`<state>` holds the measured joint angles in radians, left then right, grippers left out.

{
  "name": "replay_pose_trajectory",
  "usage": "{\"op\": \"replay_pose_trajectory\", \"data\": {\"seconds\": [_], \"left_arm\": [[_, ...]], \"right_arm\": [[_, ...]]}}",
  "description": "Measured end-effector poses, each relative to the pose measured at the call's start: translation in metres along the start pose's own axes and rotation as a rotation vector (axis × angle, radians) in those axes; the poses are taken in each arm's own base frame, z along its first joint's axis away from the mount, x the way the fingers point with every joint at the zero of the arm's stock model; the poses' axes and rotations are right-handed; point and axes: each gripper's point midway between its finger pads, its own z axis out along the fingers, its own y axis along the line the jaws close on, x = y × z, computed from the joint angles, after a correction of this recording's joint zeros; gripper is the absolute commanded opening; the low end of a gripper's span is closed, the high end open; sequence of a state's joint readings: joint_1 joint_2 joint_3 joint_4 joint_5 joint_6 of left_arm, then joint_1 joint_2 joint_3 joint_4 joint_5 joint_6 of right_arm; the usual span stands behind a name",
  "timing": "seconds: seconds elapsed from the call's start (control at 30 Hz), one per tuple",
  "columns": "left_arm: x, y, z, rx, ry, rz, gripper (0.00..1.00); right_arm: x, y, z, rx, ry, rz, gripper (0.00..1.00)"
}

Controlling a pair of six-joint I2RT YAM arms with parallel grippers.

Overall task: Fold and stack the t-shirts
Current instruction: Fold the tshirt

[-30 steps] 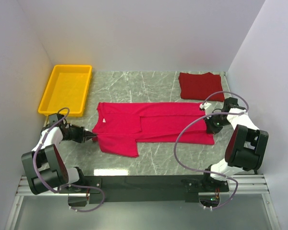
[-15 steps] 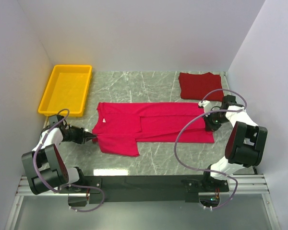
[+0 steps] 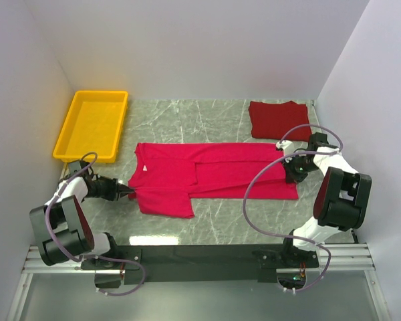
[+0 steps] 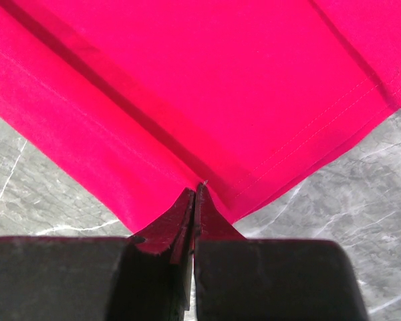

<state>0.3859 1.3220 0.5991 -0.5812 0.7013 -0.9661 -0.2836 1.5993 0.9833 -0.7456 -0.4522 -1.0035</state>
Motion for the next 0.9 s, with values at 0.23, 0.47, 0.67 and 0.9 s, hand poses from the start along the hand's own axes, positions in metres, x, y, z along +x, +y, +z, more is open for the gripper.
{"op": "replay_pose_trajectory", "data": {"seconds": [0.23,0.47,0.67,0.9], "left_arm": [[-0.0019,0.0033,0.0040,-0.015,0.010,-0.013,0.00],[-0.0044,0.0046,0.0072,-0.021,0.014,-0.018,0.01],[-0.0056,0.0056,0.0091,-0.024,0.017,-0.021,0.00],[-0.0091,0.0028,0.0105,-0.021,0.016,-0.015,0.00]], "right_arm": [[-0.0024,-0.0052,0.0001,0.011,0.000,0.007,0.00],[-0.0041,-0.0066,0.0010,0.015,-0.003,0.007,0.00],[-0.0028,-0.0077,0.0033,0.015,0.006,0.010,0.00],[-0.0027,-0.0078,0.0034,0.017,0.008,0.012,0.00]]}}
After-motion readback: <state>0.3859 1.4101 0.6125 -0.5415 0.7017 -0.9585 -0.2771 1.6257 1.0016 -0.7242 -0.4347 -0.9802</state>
